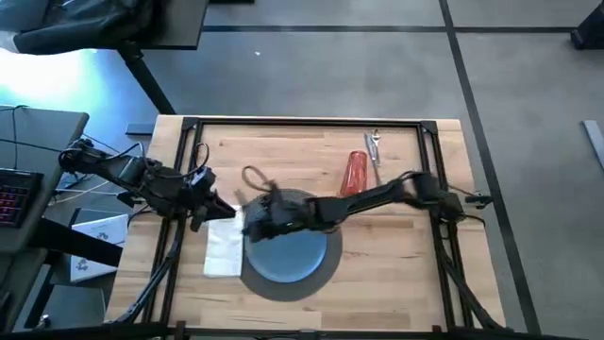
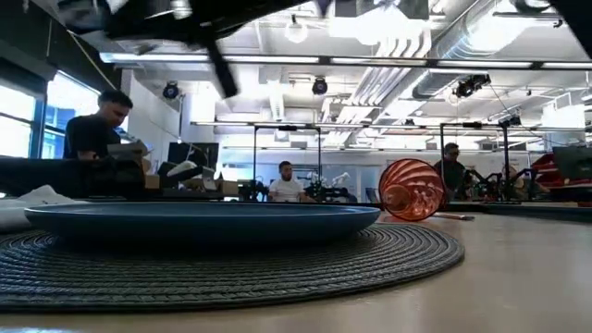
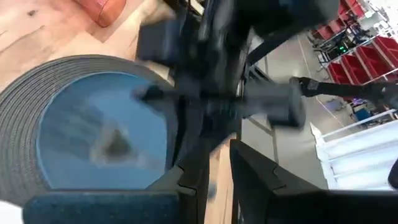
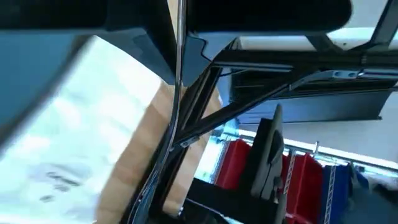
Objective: Set table place
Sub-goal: Put the fork on the white table napkin
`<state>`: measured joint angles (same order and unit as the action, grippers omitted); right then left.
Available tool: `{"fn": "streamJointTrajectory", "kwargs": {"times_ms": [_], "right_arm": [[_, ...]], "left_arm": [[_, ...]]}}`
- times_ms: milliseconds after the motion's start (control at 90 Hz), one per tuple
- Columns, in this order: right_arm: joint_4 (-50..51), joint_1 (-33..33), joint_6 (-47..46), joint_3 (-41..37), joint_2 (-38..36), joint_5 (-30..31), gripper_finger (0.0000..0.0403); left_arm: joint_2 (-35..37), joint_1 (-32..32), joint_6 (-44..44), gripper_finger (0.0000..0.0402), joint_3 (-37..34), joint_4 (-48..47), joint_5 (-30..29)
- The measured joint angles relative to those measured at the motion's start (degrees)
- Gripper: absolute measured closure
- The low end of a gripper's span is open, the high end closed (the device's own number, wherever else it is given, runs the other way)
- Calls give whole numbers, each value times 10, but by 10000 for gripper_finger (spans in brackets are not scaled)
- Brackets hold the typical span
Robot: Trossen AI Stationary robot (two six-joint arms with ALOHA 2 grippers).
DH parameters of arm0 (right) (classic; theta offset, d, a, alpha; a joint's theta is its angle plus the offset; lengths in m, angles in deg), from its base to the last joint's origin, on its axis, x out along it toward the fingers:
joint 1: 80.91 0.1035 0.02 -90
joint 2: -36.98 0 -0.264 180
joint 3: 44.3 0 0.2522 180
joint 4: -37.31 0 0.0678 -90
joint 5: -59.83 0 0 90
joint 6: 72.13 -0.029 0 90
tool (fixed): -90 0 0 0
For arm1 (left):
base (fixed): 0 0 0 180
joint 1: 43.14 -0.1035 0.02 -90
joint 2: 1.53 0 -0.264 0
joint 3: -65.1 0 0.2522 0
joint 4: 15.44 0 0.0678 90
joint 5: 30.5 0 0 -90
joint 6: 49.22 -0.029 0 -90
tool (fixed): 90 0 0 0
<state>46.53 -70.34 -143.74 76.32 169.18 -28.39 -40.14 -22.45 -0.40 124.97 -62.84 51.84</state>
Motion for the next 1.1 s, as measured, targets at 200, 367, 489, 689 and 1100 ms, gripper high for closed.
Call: {"fn": "streamJointTrajectory", "kwargs": {"times_ms": [200, 367, 489, 689, 1100], "right_arm": [[1, -8, -20, 154, 146, -62, 403], [-1, -13, -56, 272, 242, -100, 403], [-68, -18, -99, 251, 262, -93, 403], [-82, -21, -154, 220, 261, -60, 403], [-64, -20, -169, 218, 259, -48, 388]], "left_arm": [[3, 0, 6, 351, 0, -23, 16], [2, 0, 6, 351, 0, -40, 14], [2, 0, 6, 351, 0, -50, 16], [1, 0, 20, 351, -1, -67, 17], [1, 0, 20, 351, -1, -77, 16]]}}
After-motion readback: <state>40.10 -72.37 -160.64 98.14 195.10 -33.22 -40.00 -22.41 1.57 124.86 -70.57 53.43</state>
